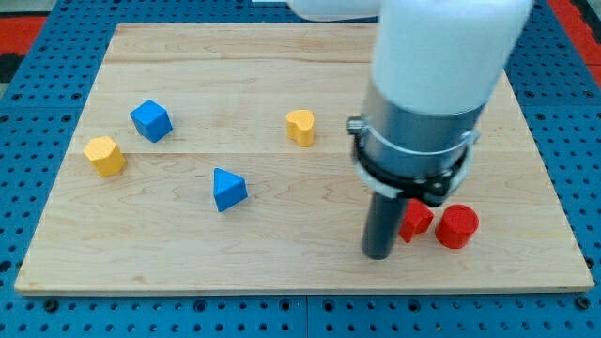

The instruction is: Push red star along with red circle towards the bottom right

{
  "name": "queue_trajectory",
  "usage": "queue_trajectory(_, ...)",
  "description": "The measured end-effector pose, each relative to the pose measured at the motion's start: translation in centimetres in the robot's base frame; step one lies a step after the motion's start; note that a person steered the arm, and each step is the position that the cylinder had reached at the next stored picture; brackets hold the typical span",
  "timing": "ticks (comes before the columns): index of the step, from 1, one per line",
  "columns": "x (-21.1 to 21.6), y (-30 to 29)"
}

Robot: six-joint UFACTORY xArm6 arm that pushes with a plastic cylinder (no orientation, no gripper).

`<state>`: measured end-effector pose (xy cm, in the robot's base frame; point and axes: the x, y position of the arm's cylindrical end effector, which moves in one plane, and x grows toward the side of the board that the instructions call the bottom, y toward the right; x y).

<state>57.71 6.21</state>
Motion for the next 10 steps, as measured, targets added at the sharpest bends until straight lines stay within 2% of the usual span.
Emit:
queue_trajectory(2, -6.0, -1.1)
queue_trajectory(6, -4.6, 2.5)
queue_trajectory(10, -3.2, 3.1)
